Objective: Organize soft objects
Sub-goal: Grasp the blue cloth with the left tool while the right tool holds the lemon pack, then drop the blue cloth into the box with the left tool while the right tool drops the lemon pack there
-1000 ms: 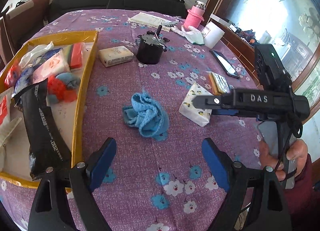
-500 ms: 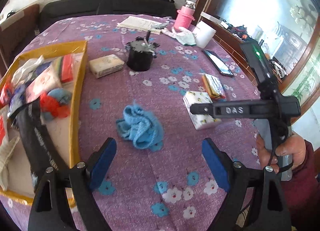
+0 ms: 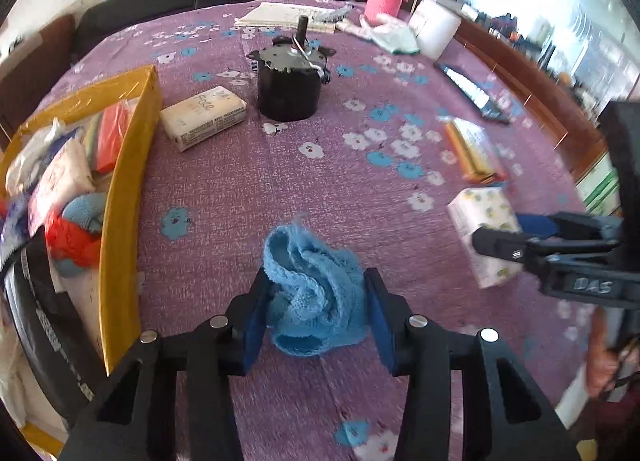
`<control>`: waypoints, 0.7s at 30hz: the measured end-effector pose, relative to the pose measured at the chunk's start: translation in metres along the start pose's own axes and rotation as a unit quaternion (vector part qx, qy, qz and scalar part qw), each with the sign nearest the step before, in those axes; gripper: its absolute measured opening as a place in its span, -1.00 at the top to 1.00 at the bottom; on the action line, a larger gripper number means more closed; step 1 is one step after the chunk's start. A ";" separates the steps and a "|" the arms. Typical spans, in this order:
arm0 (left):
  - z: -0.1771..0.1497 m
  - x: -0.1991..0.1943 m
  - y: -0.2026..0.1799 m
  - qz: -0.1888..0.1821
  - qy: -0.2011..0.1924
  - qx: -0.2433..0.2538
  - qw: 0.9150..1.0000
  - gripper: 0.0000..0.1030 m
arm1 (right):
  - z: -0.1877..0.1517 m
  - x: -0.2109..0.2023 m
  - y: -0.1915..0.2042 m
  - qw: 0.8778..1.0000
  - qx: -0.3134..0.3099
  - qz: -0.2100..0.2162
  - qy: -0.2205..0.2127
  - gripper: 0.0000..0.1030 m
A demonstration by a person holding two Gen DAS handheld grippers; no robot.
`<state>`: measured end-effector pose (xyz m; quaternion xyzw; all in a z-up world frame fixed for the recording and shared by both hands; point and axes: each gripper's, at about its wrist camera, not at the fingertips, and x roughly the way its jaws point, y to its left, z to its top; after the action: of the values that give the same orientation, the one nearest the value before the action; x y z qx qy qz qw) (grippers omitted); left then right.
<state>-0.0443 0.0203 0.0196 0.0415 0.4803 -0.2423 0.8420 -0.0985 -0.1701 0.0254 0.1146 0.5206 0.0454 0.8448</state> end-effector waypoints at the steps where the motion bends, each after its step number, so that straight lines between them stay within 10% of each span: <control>1: -0.002 -0.008 0.004 -0.007 -0.008 -0.008 1.000 0.14 | -0.001 0.000 0.001 1.000 -0.002 0.002 -0.001 -0.13; 5: -0.012 -0.057 0.030 -0.046 -0.050 -0.045 0.997 0.14 | -0.004 -0.009 0.010 1.000 -0.012 0.015 -0.011 -0.09; 11: -0.026 -0.118 0.102 0.011 -0.098 -0.100 0.990 0.12 | 0.010 -0.037 0.041 0.998 -0.029 0.042 -0.044 -0.09; 21: -0.060 -0.106 0.180 0.064 -0.065 -0.176 0.980 -0.02 | 0.035 -0.023 0.150 0.990 -0.102 0.100 -0.023 -0.10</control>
<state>-0.0560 0.2359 0.0461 -0.0925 0.4561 -0.1020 0.8792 -0.0717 -0.0341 0.0969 0.0805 0.4801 0.1795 0.8549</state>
